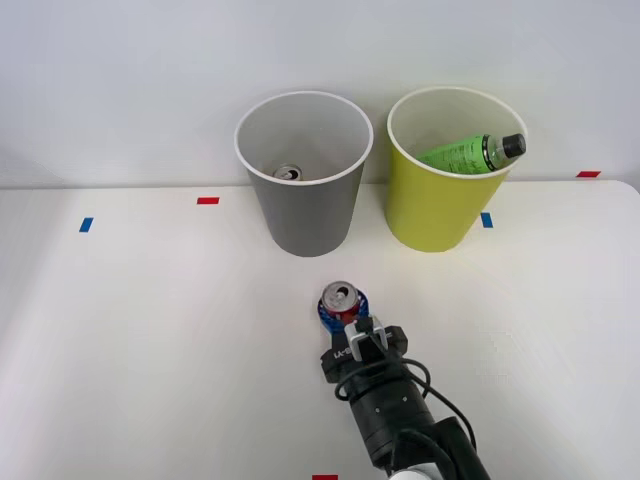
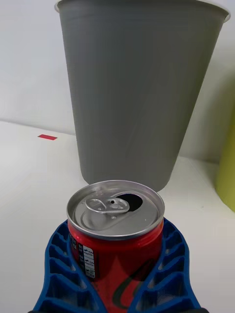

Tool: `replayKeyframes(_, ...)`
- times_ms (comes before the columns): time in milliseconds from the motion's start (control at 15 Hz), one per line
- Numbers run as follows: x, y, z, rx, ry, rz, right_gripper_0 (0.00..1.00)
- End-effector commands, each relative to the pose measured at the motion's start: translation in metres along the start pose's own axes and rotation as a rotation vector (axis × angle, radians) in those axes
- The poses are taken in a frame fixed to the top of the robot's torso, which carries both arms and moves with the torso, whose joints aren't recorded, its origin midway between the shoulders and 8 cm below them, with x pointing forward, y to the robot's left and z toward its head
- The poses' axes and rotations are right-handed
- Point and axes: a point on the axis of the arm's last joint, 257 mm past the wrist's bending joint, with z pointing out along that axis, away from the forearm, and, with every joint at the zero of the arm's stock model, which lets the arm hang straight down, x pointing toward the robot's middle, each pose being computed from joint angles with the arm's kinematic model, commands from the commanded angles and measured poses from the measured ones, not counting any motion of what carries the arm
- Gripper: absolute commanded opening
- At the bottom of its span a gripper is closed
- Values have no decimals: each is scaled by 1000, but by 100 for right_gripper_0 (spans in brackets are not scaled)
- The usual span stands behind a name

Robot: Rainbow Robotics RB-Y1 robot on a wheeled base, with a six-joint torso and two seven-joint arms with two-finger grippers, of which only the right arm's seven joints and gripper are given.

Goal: Put cans in the gray bin, plastic bottles in the light green bin

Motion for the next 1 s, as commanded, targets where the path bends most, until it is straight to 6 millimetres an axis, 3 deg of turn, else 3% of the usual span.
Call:
replayKeyframes(67, -14, -15, 2, -8, -25, -9, 0)
replayKeyframes(267, -47, -30, -8, -94, -27, 44, 0)
replayKeyframes(533, -106, -44, -27, -140, -93, 119, 0)
replayKeyframes(1000, -214, -67, -22, -137, -290, 232, 0)
